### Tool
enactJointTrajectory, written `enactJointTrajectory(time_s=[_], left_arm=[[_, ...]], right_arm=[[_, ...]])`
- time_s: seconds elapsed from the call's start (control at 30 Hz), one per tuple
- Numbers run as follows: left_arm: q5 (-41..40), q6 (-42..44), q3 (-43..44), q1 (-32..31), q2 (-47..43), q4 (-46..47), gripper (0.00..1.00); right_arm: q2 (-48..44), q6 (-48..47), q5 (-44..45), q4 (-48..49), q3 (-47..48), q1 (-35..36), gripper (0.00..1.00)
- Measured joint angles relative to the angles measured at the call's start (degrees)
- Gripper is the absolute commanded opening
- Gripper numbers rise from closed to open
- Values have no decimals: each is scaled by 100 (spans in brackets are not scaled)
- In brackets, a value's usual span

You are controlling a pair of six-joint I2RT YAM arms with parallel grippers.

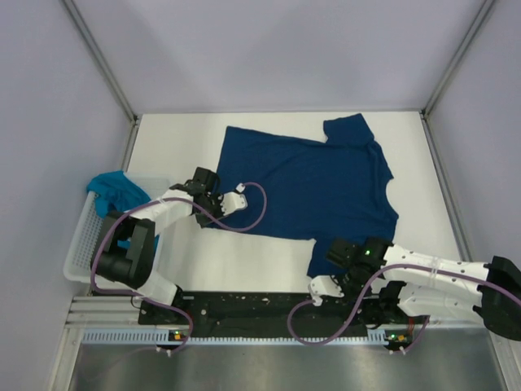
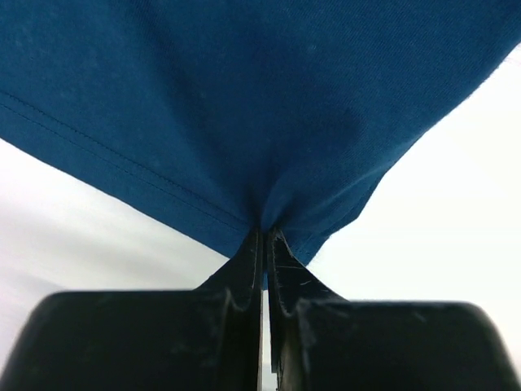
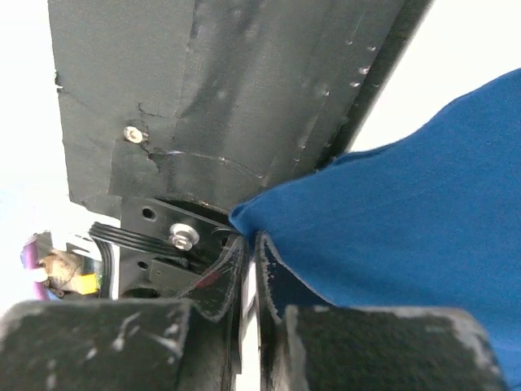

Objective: Fold and stack the t-shirts
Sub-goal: Grap the side of the flattened tshirt closest away from the robot with both arms, then fold the flattened tshirt in 1/3 of the way

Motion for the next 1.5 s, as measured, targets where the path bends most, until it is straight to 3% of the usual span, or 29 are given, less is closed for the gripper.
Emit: enactJointTrajectory(time_s=[0.37,0.67,0.87,1.1,1.5], left_arm=[[-240,-70,15,0,-308,-442,0],[-264,-238,319,-2,-616,-765,0],[-501,-496,981,0,9,-776,0],[-879,-691,1895,0,754,-789,0],[-1233,-822,3119,0,1974,-780,0]], right_arm=[[232,-92,682,101,424,-103,0],[-87,-184,1023,144,1408,-1633,0],[-79,-33,1003,1390,1499,-3040,0],[710,166,758,3731,1550,-4350,0],[2122,-127,140,4863,2677,-5624,0]])
